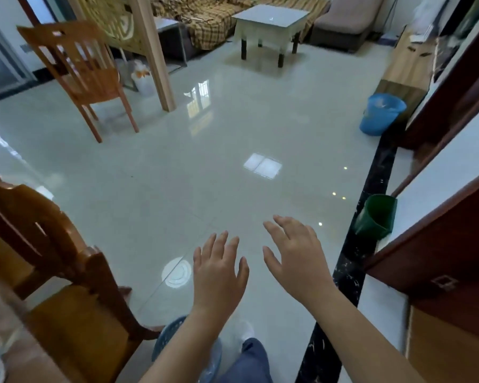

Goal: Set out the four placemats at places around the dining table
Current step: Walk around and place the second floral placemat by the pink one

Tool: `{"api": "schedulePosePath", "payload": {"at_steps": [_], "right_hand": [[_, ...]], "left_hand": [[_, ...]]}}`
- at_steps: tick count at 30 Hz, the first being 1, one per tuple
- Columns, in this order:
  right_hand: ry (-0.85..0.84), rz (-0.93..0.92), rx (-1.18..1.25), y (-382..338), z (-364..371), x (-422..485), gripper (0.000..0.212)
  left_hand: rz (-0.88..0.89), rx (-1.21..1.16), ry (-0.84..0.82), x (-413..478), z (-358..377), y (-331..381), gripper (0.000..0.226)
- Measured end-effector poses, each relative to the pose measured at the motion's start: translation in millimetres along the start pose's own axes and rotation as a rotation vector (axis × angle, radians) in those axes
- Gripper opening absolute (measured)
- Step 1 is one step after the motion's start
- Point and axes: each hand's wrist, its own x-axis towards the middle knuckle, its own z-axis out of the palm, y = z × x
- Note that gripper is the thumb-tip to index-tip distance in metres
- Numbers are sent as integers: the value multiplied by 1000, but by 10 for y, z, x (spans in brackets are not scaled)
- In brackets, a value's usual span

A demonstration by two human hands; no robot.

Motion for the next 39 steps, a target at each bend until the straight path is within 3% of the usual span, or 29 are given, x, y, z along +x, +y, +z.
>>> {"api": "schedulePosePath", "payload": {"at_steps": [7,24,32,39], "right_hand": [[-18,-150,6,214,172,1511,41],[-117,-470,165,389,903,4427,41],[-202,-704,270,-271,1437,5584,40],[-278,-853,306,-1367,2171,6220,39]], "left_hand": [[-103,24,120,1363,128,-266,40],[-383,171,299,3745,307,-960,35],[-645,235,405,4388,79,-1680,36],[-820,265,428,4609,-244,-2842,38]]}}
